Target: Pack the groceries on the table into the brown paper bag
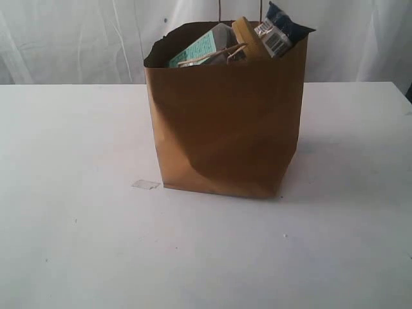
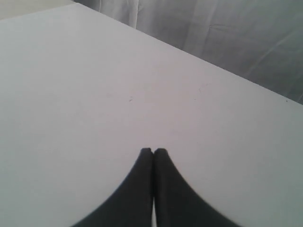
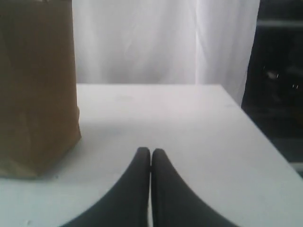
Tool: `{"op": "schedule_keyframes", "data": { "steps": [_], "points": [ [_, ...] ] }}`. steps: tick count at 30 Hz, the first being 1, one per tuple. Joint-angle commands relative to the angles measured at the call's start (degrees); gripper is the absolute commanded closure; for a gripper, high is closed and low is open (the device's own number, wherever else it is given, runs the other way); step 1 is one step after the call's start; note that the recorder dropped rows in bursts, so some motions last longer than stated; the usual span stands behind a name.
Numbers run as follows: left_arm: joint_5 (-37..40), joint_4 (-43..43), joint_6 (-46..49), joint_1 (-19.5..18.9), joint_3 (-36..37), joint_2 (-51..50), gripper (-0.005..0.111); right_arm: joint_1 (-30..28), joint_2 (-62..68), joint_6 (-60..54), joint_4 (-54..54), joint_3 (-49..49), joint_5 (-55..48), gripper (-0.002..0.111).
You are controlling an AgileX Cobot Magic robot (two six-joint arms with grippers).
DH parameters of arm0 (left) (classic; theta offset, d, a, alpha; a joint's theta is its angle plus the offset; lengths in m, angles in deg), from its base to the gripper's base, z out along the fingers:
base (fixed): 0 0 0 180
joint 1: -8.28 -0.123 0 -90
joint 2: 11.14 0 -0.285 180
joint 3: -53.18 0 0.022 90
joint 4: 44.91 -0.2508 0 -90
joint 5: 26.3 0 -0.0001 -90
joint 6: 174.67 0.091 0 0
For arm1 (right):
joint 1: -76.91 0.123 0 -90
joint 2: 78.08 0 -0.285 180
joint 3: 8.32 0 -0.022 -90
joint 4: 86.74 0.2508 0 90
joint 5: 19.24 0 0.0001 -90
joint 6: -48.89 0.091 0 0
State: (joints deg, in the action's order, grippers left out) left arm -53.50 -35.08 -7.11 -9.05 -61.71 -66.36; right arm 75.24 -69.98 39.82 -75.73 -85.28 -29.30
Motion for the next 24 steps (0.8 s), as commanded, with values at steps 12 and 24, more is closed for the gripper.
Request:
{"op": "schedule_keyframes", "data": {
  "steps": [12,24],
  "points": [
    [-0.46,-25.48,-10.3,3.97,-0.01,14.46,0.107,-0.43,-0.31,0.31,-1.29,-0.26,-10.27,0.108],
    [10.05,-30.44,-8.31,4.38,-3.5,28.63,0.107,-0.43,-0.31,0.31,-1.29,-0.26,-10.27,0.108]
  ]
}}
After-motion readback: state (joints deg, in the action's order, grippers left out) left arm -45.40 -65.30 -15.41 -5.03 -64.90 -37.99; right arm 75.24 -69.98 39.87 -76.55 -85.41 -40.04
